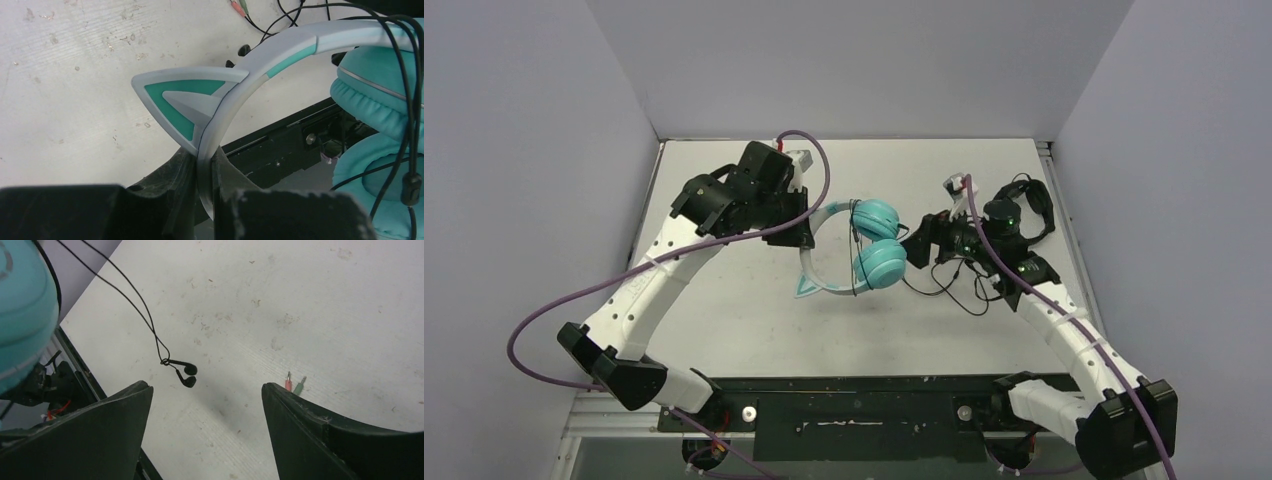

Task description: Wrap the headphones

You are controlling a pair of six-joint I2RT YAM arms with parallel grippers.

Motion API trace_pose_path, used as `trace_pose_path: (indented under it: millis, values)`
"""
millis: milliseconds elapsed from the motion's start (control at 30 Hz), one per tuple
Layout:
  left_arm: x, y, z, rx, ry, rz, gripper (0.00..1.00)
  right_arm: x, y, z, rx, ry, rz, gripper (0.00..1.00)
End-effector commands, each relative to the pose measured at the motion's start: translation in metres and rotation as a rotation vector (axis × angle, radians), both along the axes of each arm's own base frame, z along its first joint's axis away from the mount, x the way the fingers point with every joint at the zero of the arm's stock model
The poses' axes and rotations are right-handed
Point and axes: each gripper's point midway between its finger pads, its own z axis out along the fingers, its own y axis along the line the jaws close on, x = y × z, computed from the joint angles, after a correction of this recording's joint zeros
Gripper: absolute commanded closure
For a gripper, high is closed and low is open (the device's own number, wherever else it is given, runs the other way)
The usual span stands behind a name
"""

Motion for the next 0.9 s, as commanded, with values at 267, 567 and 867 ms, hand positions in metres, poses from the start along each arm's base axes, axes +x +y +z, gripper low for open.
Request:
trace_pose_path:
  millis: [267, 567, 867]
  values:
    - [-0.016, -0.012, 0.058, -0.228, 0.013, 0.087, 1.0, -0.022, 0.015, 0.041, 0.224, -0.479, 0.136, 0.08]
    - [-0.02, -0.019, 0.079, -0.303, 0.026, 0.103, 1.0, -0.037, 0.05, 0.048, 0.315, -0.507, 0.313, 0.16]
    - [-0.024, -0.025, 0.097, -0.363, 0.024, 0.092, 1.0, -0.024, 0.088, 0.053, 0.334, -0.538, 0.384, 0.18]
